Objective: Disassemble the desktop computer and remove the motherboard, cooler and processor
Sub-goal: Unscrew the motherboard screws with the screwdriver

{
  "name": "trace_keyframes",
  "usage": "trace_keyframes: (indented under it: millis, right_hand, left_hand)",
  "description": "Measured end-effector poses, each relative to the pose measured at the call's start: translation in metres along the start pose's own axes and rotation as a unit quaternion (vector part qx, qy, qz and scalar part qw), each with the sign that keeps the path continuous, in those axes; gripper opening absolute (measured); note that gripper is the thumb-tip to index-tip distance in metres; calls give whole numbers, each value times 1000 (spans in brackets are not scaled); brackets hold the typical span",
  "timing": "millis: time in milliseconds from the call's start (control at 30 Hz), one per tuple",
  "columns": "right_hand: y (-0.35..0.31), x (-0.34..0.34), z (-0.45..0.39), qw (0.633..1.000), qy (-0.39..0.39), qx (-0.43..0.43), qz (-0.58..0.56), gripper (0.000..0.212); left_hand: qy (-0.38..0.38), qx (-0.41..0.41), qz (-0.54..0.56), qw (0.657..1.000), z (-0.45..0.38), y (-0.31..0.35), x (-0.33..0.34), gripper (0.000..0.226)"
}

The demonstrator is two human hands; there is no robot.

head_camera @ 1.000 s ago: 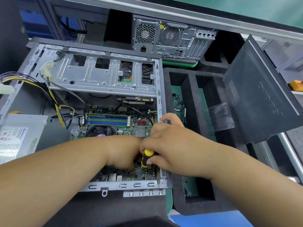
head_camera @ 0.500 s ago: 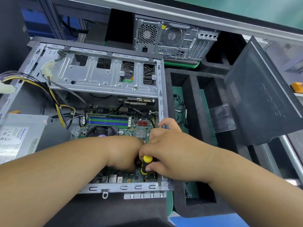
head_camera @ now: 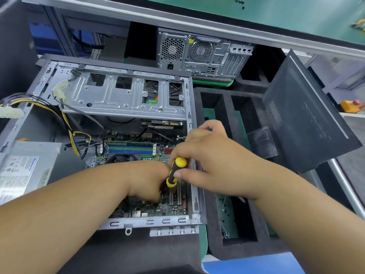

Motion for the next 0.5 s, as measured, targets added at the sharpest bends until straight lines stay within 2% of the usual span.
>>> trace_keyframes:
  millis: [133,333,500]
  right_hand:
    - [8,-15,0,998,40,45,-24,14]
    - [9,-33,8,992,89,82,-27,14]
    - [15,-44,25,983,140,117,-24,14]
  left_hand:
    - [28,-7,31,999,5,-7,-10,24]
    - [70,-17,46,996,5,-16,-22,9]
    - [144,-21,45,988,16,-16,-43,13]
Point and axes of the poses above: each hand's wrist, its own z-axis away from the middle knuckle, its own x-axis out of the palm, y = z × x, the point moved 10 cm from there along -z, towards the middle knuckle, and after that the axes turned 14 degrees about z, right-handed, at the moved point
